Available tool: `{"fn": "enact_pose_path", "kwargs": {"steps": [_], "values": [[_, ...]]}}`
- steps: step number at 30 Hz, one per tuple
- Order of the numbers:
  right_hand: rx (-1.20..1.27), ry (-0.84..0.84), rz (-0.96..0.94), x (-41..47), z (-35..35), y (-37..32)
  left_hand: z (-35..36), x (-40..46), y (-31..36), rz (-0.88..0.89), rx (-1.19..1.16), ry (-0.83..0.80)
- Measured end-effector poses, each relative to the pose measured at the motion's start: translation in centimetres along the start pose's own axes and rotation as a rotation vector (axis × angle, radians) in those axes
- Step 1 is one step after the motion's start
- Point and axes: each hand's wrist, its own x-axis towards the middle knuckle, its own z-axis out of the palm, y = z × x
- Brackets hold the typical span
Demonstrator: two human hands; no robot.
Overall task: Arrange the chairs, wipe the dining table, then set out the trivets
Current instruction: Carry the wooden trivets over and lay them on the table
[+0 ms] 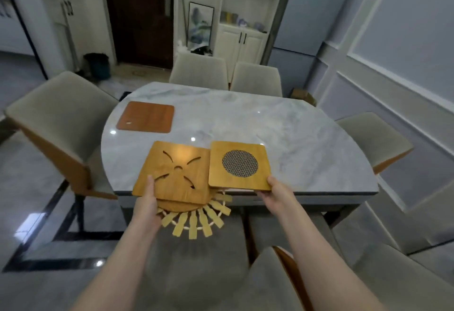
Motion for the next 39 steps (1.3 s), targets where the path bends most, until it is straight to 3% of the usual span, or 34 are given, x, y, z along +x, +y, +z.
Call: {"fn": "enact_pose_path", "kwargs": {"steps": [9,22,24,28,31,34,39], "values": [[-0.077,0.084,0.110,6.7,5.8,4.7,-4.1,6.1,1.6,0.054,-0.054,0.186],[-0.390,0.089,0.067,17.2,7.5,8.9,-3.4,13.2,0.3,0.013,-0.064,0.291],[-0.571,0.123,-0.033,18.5,7.6,9.4,-2.8,14.1,0.4,0.022,-0.061,0.295],[-1.237,0.167,-0.341,20.0,6.8,9.8,-2.1,15.3,0.6,0.044,-0.060,0.287],[-1.517,-0.100,-0.600,20.4,5.8,10.5,-1.7,15.8,0.5,0.059,-0.059,0.280],[-1.664,-0.422,-0.642,20.6,4.9,11.5,-1.7,16.1,0.4,0.055,-0.062,0.289],[-1.685,-0.423,-0.650,21.4,4.4,12.6,-2.0,16.7,-0.1,0.042,-0.055,0.305]]}}
